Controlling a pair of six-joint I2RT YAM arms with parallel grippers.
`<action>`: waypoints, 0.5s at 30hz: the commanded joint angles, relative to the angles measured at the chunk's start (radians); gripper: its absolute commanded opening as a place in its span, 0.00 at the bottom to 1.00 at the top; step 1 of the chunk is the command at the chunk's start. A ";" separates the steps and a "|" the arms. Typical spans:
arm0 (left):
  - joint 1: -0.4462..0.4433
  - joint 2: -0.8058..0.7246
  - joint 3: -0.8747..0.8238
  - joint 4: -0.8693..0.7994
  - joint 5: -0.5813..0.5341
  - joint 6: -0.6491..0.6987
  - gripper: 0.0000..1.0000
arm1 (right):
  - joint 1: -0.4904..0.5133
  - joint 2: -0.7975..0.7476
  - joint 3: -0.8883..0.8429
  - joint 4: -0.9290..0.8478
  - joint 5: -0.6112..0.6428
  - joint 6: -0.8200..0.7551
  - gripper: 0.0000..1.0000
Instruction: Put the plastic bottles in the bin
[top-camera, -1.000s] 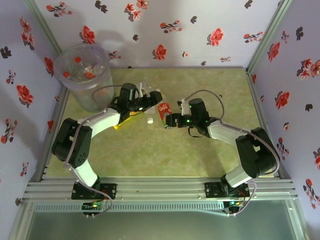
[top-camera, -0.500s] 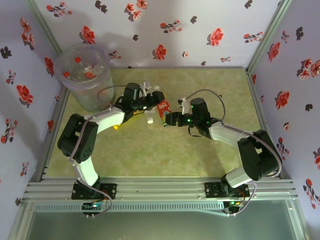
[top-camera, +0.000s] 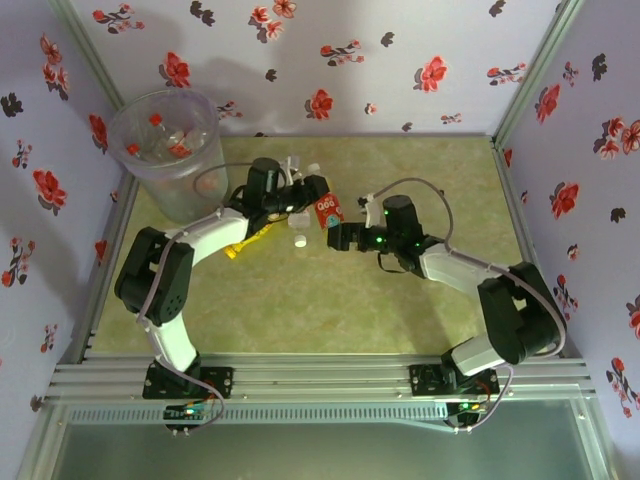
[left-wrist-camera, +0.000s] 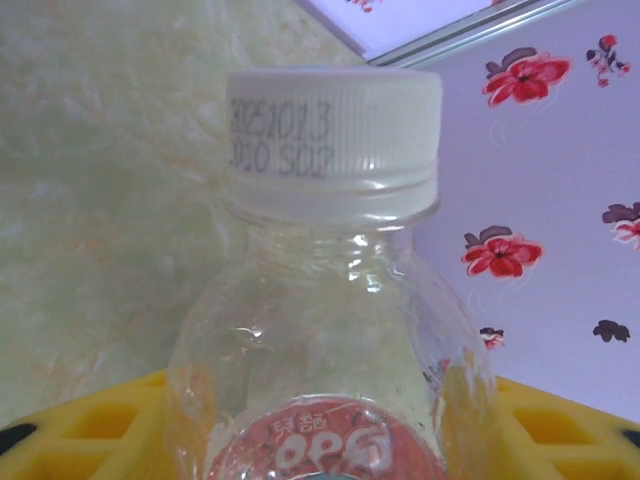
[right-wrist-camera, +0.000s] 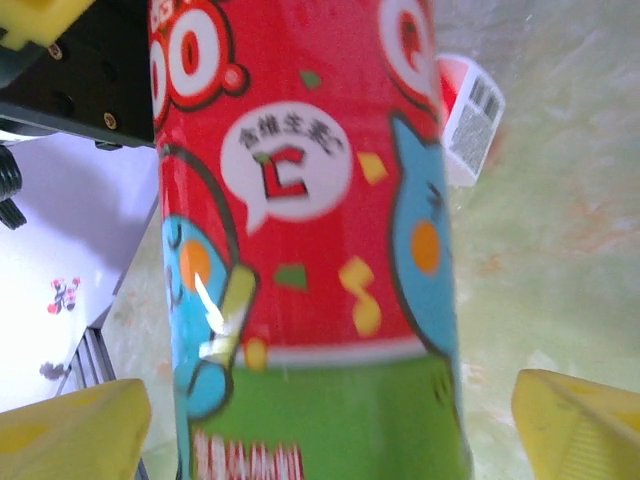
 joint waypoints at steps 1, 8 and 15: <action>0.038 -0.027 0.090 -0.074 0.008 0.075 0.55 | -0.035 -0.091 -0.011 -0.054 0.041 -0.017 0.99; 0.124 -0.101 0.279 -0.261 0.008 0.221 0.51 | -0.131 -0.230 -0.064 -0.177 0.124 -0.015 0.99; 0.248 -0.175 0.440 -0.419 0.005 0.311 0.39 | -0.159 -0.259 -0.127 -0.211 0.148 -0.016 0.99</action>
